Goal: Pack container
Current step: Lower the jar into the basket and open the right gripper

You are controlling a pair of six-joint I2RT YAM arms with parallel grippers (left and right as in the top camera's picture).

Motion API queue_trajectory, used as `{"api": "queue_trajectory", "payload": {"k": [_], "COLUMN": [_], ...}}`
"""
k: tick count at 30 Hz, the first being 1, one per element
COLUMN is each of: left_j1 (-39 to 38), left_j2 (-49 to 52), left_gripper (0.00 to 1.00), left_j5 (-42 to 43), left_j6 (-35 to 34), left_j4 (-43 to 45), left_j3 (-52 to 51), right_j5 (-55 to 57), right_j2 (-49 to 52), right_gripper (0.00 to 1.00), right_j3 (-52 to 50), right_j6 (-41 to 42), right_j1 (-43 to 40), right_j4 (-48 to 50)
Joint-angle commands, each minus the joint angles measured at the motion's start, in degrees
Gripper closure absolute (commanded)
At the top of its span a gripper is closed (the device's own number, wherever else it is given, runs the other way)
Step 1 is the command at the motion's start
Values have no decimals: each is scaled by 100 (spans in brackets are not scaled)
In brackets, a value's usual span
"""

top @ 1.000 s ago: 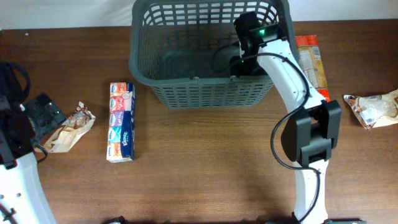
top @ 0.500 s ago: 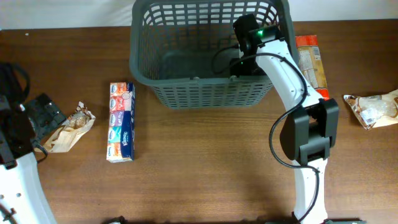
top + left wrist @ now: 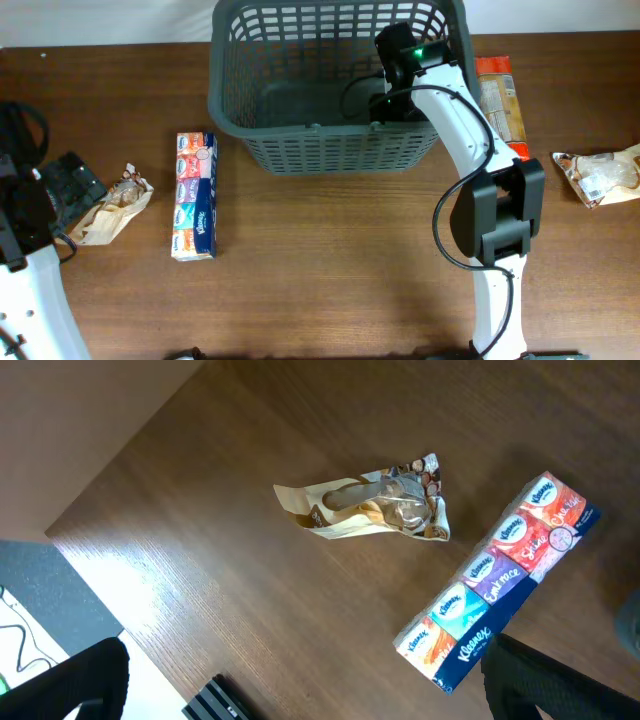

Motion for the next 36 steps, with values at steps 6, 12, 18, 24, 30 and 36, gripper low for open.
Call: {"api": "queue_trajectory", "payload": {"k": [6, 12, 18, 24, 30, 36], "left_j1": [39, 39, 39, 39, 39, 39], "left_j2": [24, 24, 24, 24, 24, 24], "left_gripper": [1, 1, 1, 1, 1, 1], "left_j5": [20, 20, 20, 20, 17, 17], "left_j6": [-57, -57, -57, -57, -57, -57], "left_j4": [-11, -9, -11, -9, -9, -4], "left_j3": [15, 15, 15, 15, 15, 15], "right_j5": [-15, -13, -13, -15, -15, -15], "right_j2": [20, 20, 20, 20, 15, 9], "right_gripper": [60, 46, 24, 1, 1, 1], "right_j3": [-15, -15, -15, -15, 46, 1338], "right_j6": [-24, -24, -24, -22, -55, -90], "right_j1": [20, 20, 20, 20, 20, 20], "right_j4": [-2, -2, -2, -2, 37, -361]}}
